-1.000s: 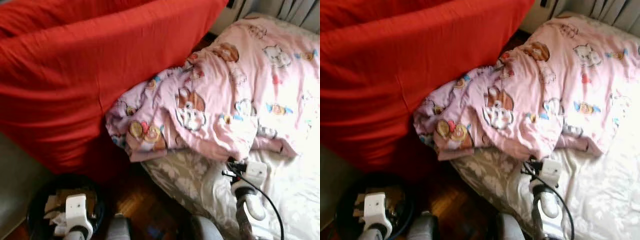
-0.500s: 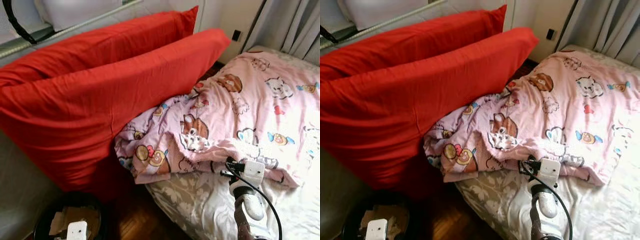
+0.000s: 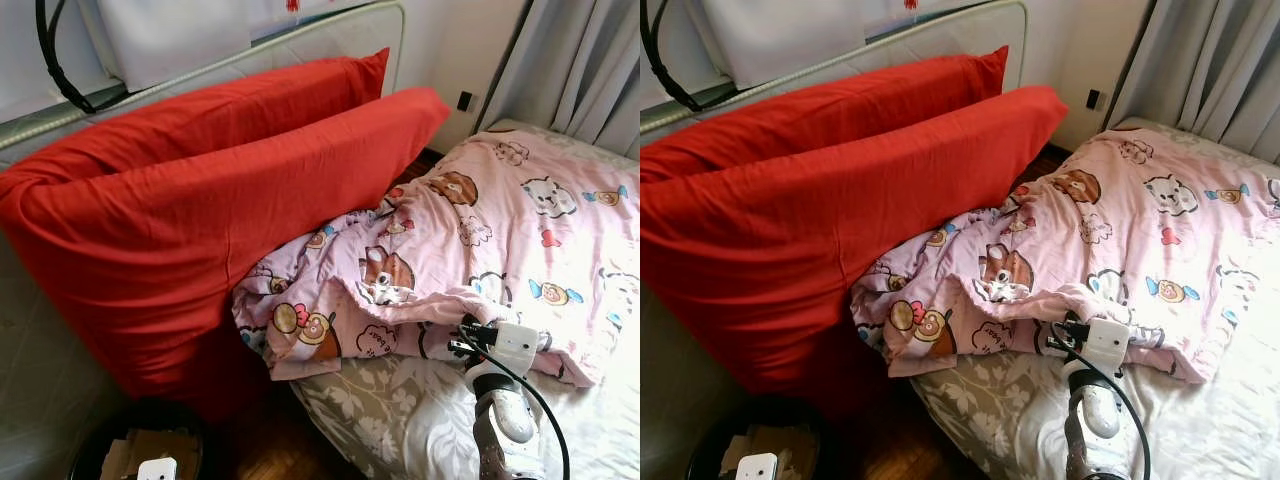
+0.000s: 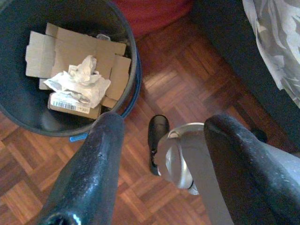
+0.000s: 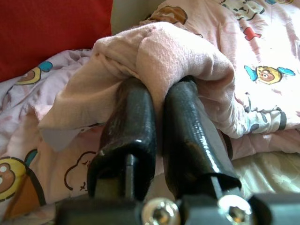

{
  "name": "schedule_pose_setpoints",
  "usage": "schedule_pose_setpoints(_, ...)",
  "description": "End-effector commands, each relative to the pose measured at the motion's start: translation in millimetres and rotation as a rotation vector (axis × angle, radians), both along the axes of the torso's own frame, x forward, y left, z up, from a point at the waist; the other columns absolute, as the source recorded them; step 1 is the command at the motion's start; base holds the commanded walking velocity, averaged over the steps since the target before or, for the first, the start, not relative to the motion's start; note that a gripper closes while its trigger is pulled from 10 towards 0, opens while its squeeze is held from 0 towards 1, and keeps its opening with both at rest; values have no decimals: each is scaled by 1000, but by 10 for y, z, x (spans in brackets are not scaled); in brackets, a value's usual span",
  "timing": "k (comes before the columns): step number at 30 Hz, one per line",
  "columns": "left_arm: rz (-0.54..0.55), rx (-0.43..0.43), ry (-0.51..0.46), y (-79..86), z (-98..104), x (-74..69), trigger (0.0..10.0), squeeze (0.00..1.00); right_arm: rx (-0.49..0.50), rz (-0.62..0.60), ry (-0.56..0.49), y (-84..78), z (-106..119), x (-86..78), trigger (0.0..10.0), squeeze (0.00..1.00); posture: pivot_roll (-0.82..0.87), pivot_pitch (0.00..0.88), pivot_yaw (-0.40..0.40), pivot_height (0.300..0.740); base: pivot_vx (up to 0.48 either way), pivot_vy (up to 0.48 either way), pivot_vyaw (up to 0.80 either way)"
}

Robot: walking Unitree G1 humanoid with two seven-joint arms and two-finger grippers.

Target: Clean up the room

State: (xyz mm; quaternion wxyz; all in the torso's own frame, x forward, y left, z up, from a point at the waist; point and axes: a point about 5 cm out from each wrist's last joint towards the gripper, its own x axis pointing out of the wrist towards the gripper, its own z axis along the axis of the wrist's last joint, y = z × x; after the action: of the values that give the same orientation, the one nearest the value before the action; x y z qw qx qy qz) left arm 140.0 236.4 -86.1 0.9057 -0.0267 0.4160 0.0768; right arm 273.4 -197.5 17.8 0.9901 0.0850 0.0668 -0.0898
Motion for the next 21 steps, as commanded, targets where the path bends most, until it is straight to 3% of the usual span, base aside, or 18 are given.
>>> schedule_pose_setpoints(1,2,6,22,35,-20,-68,10000,0,-3,-7,10,4,-38,-43,10000,0,68,35,-11,740,0,0,0)
schedule_pose_setpoints(21,34,4,34,72,-30,-110,10000,0,-15,-15,-6,-5,12,-15,10000,0,78,124,-20,740,-293,0,0)
